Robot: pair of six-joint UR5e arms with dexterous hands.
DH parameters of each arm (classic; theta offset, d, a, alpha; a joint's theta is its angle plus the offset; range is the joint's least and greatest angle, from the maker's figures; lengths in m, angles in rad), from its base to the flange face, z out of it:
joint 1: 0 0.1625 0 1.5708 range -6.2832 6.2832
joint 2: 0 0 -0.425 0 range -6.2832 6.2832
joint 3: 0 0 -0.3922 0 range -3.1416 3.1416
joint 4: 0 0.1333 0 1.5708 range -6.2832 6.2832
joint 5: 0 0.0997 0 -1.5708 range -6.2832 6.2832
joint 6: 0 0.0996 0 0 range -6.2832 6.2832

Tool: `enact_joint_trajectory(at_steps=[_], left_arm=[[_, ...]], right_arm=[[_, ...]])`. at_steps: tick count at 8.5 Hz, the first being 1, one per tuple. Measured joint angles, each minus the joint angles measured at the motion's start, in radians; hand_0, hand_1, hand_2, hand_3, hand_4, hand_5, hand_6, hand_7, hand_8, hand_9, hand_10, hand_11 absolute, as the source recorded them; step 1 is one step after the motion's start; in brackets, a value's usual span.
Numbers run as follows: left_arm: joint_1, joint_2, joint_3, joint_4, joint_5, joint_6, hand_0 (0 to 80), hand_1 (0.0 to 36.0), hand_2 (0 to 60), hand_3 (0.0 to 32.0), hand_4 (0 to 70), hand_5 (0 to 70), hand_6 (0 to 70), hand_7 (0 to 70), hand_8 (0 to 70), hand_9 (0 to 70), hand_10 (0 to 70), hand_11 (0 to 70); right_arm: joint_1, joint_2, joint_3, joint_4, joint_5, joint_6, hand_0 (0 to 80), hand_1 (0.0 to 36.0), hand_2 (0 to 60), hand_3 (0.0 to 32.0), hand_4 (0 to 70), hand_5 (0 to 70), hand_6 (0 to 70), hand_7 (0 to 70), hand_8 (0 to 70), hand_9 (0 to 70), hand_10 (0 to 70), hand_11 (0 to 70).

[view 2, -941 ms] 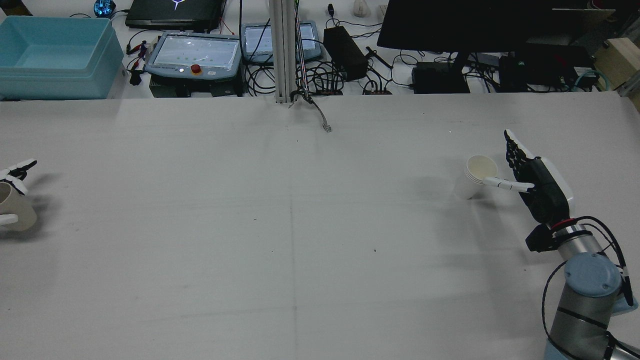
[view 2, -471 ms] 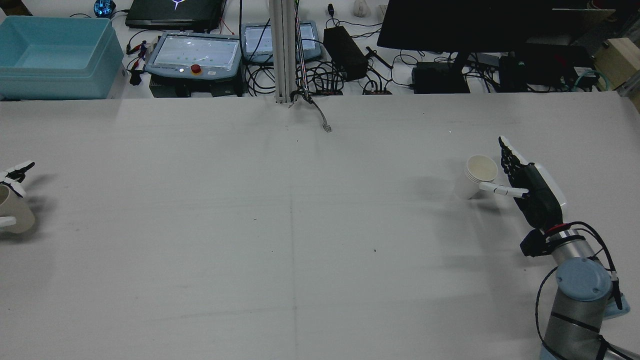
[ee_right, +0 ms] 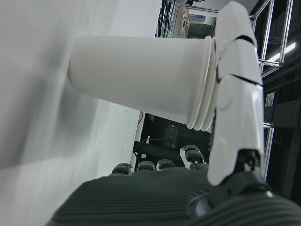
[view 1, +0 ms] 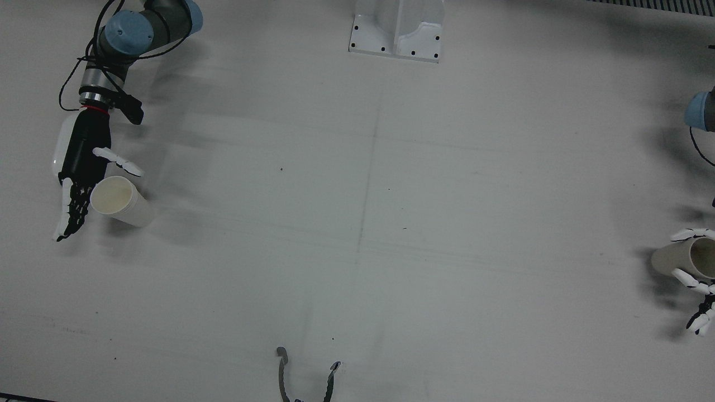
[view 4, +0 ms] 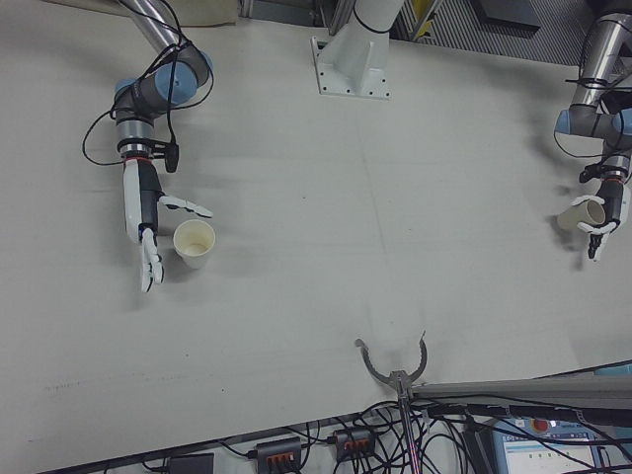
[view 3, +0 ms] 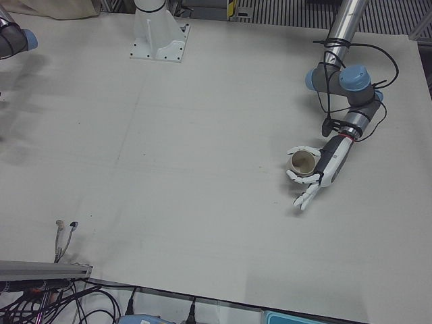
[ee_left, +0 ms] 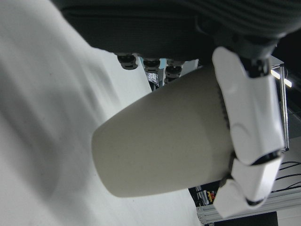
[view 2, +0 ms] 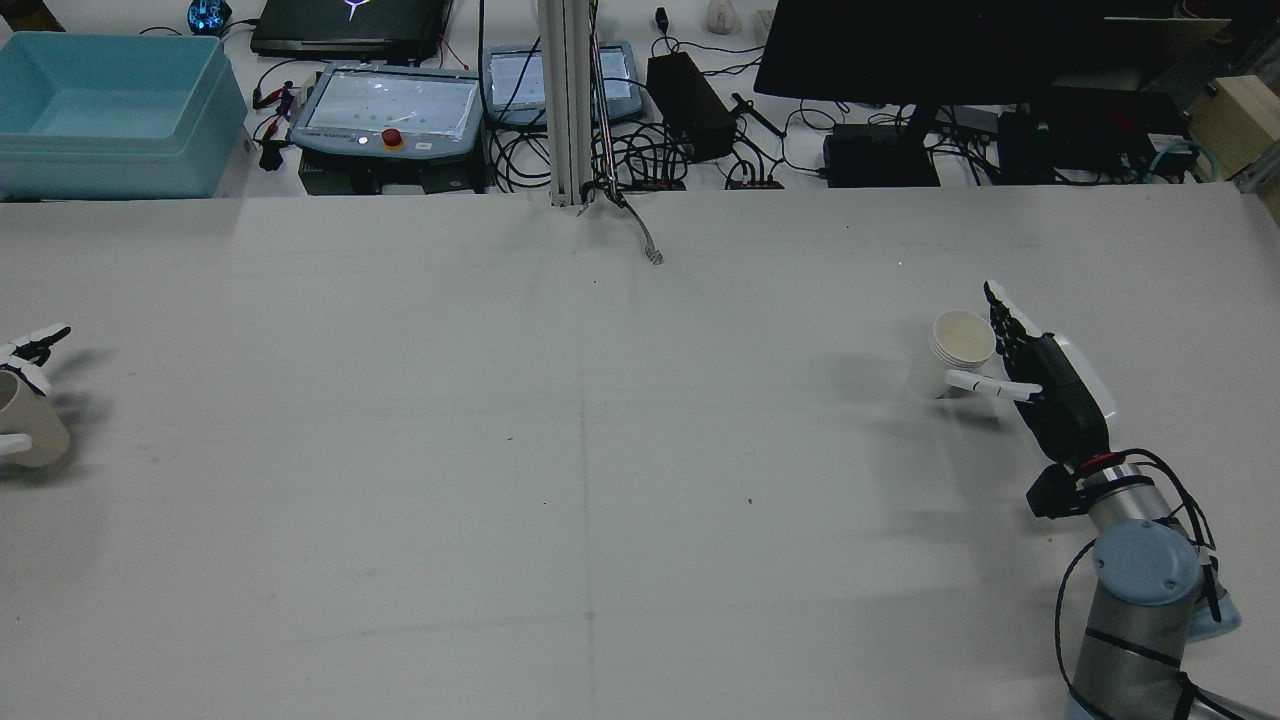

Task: Pour water
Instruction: 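Close the right hand around the cup stack and lift it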

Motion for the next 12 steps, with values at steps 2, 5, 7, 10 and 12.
enact_joint_trajectory(at_steps=[2, 5, 7, 10, 12], left_arm=[[0.001, -0.005, 0.008, -0.002, 0.0, 0.0, 52.1, 17.4, 28.2, 0.0, 60.0, 51.2, 11.3, 8.0, 5.1, 2.9, 2.7, 4.8], [0.001, -0.008, 0.016, -0.008, 0.0, -0.002, 52.0, 17.2, 28.6, 0.0, 60.2, 51.4, 11.4, 7.9, 5.2, 2.9, 2.8, 4.9], [0.002, -0.01, 0.017, -0.01, 0.0, -0.003, 52.0, 17.2, 28.4, 0.0, 60.4, 51.7, 11.4, 8.0, 5.1, 2.9, 2.8, 4.8], [0.002, -0.017, 0.019, -0.006, 0.0, 0.002, 51.8, 17.3, 28.9, 0.0, 59.9, 51.4, 11.7, 8.2, 5.3, 3.1, 3.0, 5.1], [0.002, -0.02, 0.022, -0.003, 0.0, 0.003, 51.6, 17.4, 30.2, 0.0, 60.1, 51.3, 11.7, 8.4, 5.3, 3.3, 3.0, 5.1]], right_arm=[[-0.002, 0.001, -0.004, -0.001, 0.001, 0.007, 59.4, 27.8, 10.2, 0.0, 0.0, 0.0, 0.0, 0.0, 0.0, 0.0, 0.0, 1.1], [-0.007, 0.033, -0.054, -0.001, 0.008, 0.014, 60.0, 28.0, 10.3, 0.0, 0.0, 0.0, 0.0, 0.0, 0.0, 0.0, 0.0, 1.1], [-0.007, 0.054, -0.071, -0.001, 0.011, 0.014, 60.8, 28.4, 10.4, 0.0, 0.0, 0.0, 0.0, 0.0, 0.0, 0.0, 0.0, 1.2], [-0.006, 0.062, -0.074, -0.002, 0.012, 0.014, 62.2, 29.2, 10.7, 0.0, 1.2, 0.0, 0.0, 0.0, 0.0, 0.0, 0.0, 1.6], [-0.006, 0.072, -0.073, -0.004, 0.011, 0.014, 64.0, 30.8, 12.8, 0.0, 2.3, 0.4, 0.0, 0.0, 0.0, 0.0, 0.0, 2.2]])
